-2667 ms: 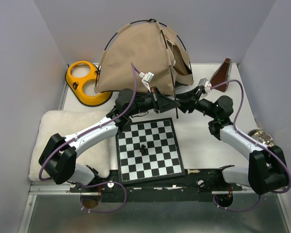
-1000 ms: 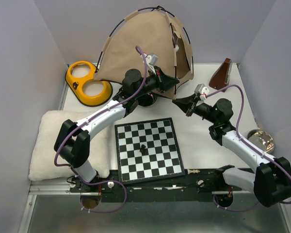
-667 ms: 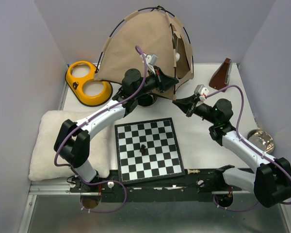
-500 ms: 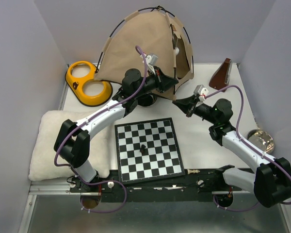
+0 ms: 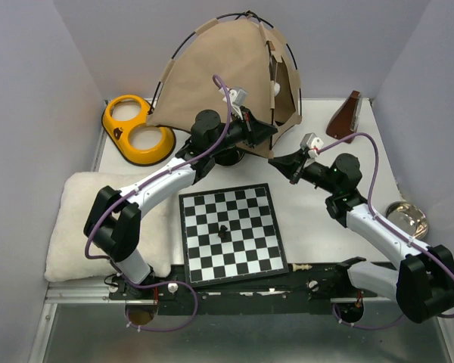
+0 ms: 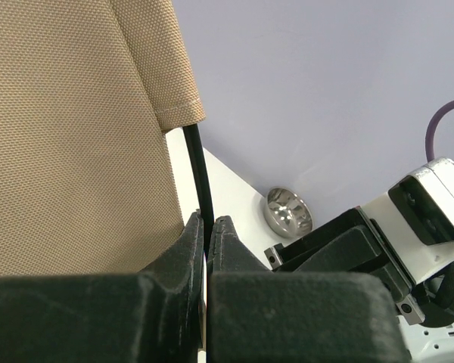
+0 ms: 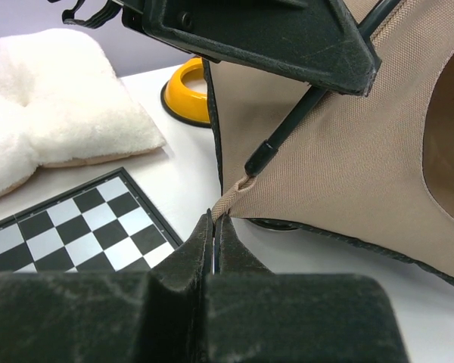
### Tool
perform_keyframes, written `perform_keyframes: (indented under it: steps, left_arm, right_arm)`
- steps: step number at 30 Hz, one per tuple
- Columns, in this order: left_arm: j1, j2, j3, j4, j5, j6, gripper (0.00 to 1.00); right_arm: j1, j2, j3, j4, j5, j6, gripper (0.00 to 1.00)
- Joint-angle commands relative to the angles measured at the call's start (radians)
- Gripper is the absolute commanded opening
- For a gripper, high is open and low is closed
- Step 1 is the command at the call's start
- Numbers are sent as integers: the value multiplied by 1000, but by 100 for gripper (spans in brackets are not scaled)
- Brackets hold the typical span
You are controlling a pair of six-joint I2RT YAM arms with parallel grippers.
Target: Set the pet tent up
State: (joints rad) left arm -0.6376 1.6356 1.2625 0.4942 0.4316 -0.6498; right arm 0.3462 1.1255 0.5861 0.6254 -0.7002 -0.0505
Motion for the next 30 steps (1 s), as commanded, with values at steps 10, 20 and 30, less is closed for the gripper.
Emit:
perform_keyframes:
  steps: [10, 20, 30]
  left_arm:
    - [-13, -63, -68, 67, -77, 55, 0]
    - [-39, -66, -94, 72, -82, 50, 0]
    - [6, -74, -69, 50, -91, 95, 0]
  right_arm:
    - [16, 3, 9, -33, -62, 1, 1]
    - [16, 2, 14, -44, -64, -9, 1]
    - [14, -29, -11, -72, -71, -35, 1]
